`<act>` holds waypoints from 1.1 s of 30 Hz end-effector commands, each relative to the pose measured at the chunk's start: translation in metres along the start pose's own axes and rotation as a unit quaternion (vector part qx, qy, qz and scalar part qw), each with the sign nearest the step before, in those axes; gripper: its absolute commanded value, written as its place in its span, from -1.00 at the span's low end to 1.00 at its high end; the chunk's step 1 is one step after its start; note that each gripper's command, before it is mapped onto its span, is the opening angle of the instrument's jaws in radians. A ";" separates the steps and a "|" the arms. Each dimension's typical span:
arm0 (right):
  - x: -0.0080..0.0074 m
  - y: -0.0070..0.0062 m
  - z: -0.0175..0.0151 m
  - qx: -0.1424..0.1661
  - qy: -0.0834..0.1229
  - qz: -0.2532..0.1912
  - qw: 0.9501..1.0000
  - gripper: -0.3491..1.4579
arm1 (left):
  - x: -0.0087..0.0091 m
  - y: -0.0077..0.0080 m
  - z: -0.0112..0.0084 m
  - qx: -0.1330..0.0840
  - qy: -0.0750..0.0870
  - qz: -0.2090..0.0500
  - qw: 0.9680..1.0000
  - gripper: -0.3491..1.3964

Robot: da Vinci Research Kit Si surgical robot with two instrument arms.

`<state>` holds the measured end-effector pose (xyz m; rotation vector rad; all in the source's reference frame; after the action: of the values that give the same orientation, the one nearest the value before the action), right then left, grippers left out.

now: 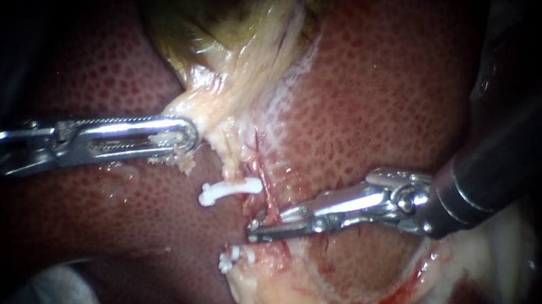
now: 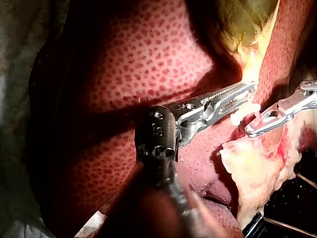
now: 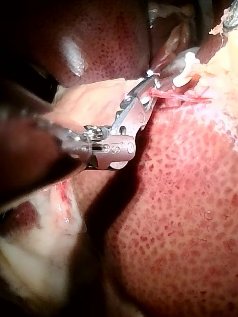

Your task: Going back first clip right tube

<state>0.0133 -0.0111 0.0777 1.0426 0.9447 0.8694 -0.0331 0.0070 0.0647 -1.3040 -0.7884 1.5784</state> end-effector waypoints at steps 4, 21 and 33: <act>-0.0001 0.0000 0.0000 -0.001 -0.002 -0.001 1.000 -1.00 | 0.0000 0.0000 0.0000 0.000 0.000 0.000 1.000 -1.00; 0.0006 0.0008 0.0015 0.008 0.058 -0.144 0.988 -0.07 | -0.0001 -0.0001 0.0001 0.000 0.000 0.000 1.000 -1.00; 0.0017 0.0001 -0.0049 0.003 0.055 -0.227 0.972 -0.07 | -0.0002 -0.0001 0.0001 0.000 0.000 0.001 1.000 -1.00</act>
<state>0.0085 -0.0078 0.0758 0.7296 1.2285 0.5219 -0.0332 0.0069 0.0649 -1.3047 -0.7868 1.5788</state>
